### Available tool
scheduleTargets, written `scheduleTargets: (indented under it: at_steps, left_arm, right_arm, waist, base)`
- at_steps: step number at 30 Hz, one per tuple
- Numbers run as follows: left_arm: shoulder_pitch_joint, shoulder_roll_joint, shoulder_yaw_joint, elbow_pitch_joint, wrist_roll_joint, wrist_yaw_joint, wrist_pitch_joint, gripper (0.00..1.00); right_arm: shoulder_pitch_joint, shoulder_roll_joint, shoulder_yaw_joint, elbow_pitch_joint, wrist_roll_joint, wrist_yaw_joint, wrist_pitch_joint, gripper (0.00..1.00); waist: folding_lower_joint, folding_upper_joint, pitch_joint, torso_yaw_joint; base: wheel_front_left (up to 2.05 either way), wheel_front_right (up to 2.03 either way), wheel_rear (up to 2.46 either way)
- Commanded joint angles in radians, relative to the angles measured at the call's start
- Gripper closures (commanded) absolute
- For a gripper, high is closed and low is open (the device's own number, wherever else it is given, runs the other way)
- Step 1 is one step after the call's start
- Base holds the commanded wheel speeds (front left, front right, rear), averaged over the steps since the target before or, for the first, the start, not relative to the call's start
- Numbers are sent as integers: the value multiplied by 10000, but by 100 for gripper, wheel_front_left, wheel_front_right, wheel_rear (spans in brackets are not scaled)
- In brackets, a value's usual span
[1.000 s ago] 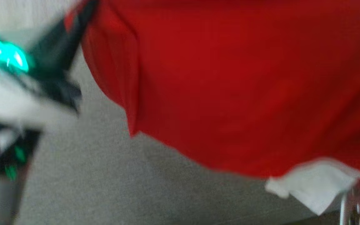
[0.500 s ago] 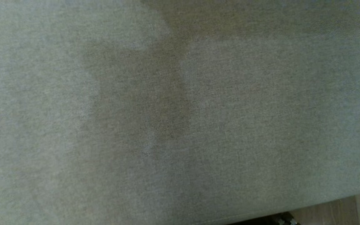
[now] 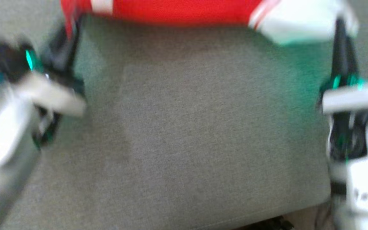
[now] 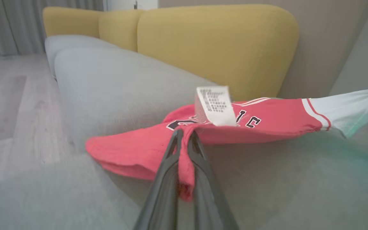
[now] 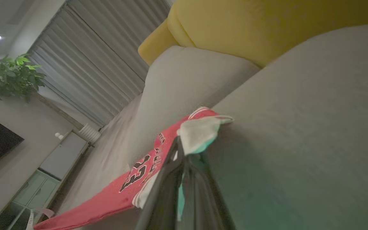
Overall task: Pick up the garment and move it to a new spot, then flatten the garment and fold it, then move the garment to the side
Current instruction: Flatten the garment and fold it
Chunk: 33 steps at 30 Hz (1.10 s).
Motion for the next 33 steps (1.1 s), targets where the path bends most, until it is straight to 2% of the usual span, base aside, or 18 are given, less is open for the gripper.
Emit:
scheduleTargets:
  at_steps: [1, 6, 12, 17, 21, 25, 33]
  left_arm:
    - [313, 530, 632, -694, -67, 233, -111, 100]
    - [3538, 534, 1109, -2052, 181, 812, -118, 100]
    - [6359, 221, 1421, -3042, 1113, 1339, -120, 100]
    - [8367, -195, 1365, -3956, 1460, 1730, -121, 100]
    - [9169, -282, 1103, -4211, 1320, 1462, -115, 100]
    - [9027, -222, 959, -4148, 1169, 1146, 112, 100]
    - [7136, -264, 1209, -4000, -88, 308, 1504, 100]
  right_arm:
    - [499, -4, 241, -722, 37, 69, -104, 100]
    - [3082, -3, 173, -1835, -317, 69, 243, 100]
    - [5306, -3, -301, -2688, -1028, 69, 1074, 100]
    - [7090, -3, -653, -3503, -990, 69, 1893, 100]
    - [7952, -3, -878, -4100, -724, 69, 2416, 100]
    - [7805, -3, -1121, -4351, -812, 69, 2860, 100]
    - [5024, -3, -1675, -4351, -1449, 69, 4688, 100]
  waist:
    - [4, 0, -595, -47]
    - [4, 0, -1605, 130]
    - [4, 0, -2892, 318]
    - [4, 0, -3231, 540]
    - [4, 0, -3088, 783]
    - [4, 0, -2884, 892]
    - [4, 0, -1962, 1205]
  base:
    - [0, 0, 0]
    - [0, 0, 0]
    - [0, 0, 0]
    - [0, 0, 0]
    - [0, 0, 0]
    - [0, 0, 0]
    - [0, 0, 0]
